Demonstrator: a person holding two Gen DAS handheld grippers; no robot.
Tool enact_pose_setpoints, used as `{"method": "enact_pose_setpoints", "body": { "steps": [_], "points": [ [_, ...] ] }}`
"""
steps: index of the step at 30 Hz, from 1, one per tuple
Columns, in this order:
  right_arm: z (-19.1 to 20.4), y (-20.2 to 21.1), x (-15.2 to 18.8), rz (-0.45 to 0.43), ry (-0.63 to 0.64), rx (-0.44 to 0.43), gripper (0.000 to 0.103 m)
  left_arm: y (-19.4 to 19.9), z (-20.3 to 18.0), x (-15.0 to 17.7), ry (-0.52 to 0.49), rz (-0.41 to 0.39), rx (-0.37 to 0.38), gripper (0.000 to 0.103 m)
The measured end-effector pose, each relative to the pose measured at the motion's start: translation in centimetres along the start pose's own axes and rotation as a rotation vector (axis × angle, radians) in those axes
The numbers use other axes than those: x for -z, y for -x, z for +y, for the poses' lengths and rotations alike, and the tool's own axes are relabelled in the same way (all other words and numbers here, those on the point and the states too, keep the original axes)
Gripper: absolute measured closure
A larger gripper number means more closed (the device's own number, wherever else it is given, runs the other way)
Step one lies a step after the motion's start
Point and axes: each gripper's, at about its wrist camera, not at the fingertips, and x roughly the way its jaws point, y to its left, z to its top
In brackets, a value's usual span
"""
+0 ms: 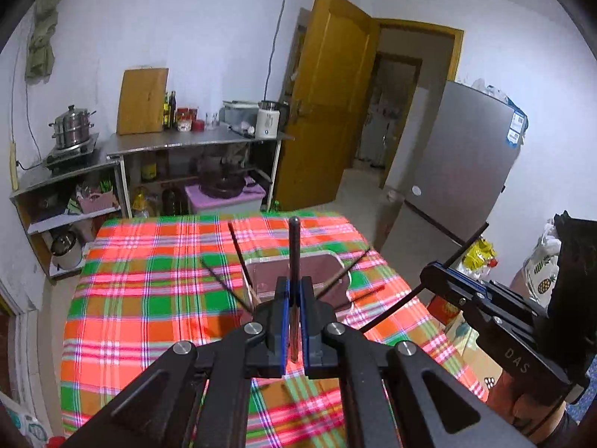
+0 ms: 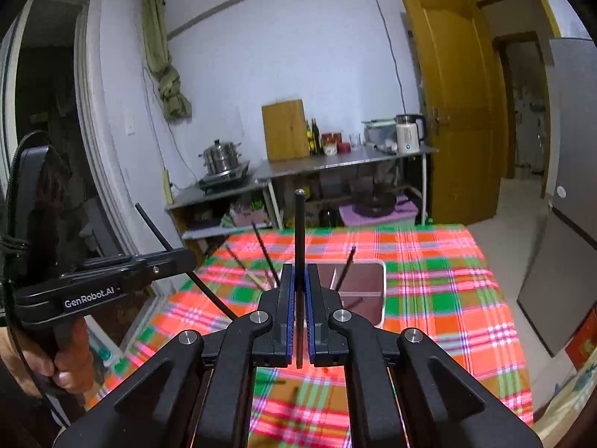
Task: Organize utensils
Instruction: 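Lower both chopsticks into the basket and open both grippers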
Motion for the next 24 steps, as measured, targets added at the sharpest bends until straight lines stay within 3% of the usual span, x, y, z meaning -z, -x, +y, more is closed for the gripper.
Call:
{"method": "enact_pose_setpoints", "body": {
  "steps": [12, 24],
  "points": [
    [-1.1, -1.7, -1.7, -0.060, -0.038, 0.020, 0.098, -2.0, 0.4, -3.7, 0.005, -0.053, -0.006, 0.099],
    [-1.5, -4.9, -1.1, -0.057, -0.032, 0.038, 0.098, -7.6, 2.0, -2.3, 0.027, -0.009, -0.018, 0.099]
  ]
}}
